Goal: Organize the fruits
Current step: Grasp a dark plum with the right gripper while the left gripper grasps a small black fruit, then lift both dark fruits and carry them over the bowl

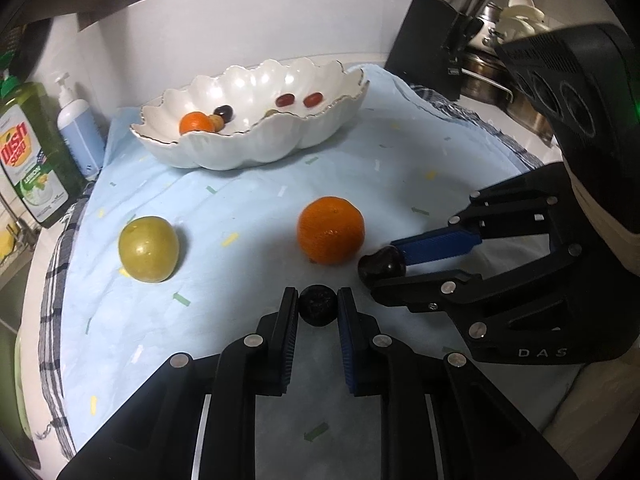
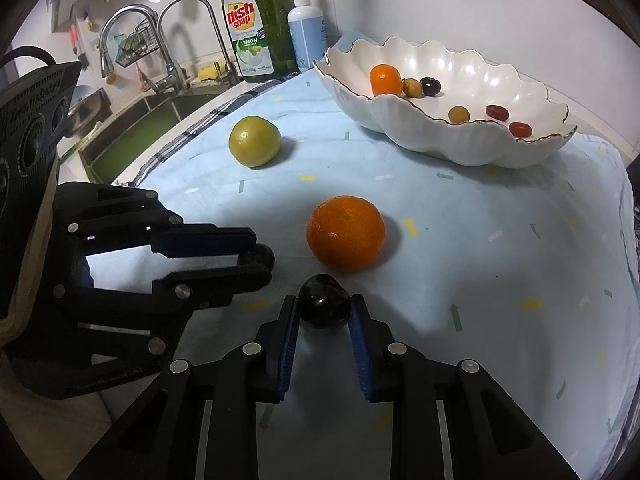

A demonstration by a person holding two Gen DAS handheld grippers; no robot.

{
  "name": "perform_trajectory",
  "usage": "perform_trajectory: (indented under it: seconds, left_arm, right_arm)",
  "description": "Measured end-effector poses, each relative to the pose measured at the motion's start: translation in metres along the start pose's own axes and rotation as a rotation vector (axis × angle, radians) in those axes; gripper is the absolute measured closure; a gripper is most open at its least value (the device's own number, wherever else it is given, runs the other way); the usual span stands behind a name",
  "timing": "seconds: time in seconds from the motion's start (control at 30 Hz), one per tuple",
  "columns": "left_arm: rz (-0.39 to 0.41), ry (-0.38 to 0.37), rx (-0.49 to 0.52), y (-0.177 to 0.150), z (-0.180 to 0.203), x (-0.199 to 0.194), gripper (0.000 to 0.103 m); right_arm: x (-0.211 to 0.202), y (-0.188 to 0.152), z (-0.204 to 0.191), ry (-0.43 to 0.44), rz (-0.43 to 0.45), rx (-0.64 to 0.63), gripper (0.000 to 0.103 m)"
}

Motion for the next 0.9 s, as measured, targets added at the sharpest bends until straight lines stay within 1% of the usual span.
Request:
perform_trajectory:
  seconds: [0.2,0.47,0.7,0.9]
  left_arm:
    - [0.019,0.018,-0.039,0.004,-0.007,-0.006,0.083]
    - [0.068,0.033,-0.069,0.018,-0.012,-0.023,0.083]
    - [0.11,0.052,-0.087,0.033,-0.019,-0.036,0.083]
    - [0.165,0.076,-0.11,0.051,-0.03,-0.051,0.083]
  right_arm:
    - [-0.006,0.001,-0.002,-0.003,0.015,0.006,0.076]
    - [-0.02,0.011,-0.004,-0.012,0.063,0.0,0.076]
    - [-0.035,0.027,-0.006,-0.035,0.114,-0.038,0.076]
    - [-0.05,0.046,-0.006,-0.046,0.178,-0.047,0.076]
Point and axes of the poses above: each gripper's, at about its wrist camera, not at the fingertips, and x roughly the way its jaws point, z to its right, y to its top, the point moved 10 cm from there along x, roughly the way its jaws point, and after that the axes turned 8 degrees about y, right-handed, at the moved point
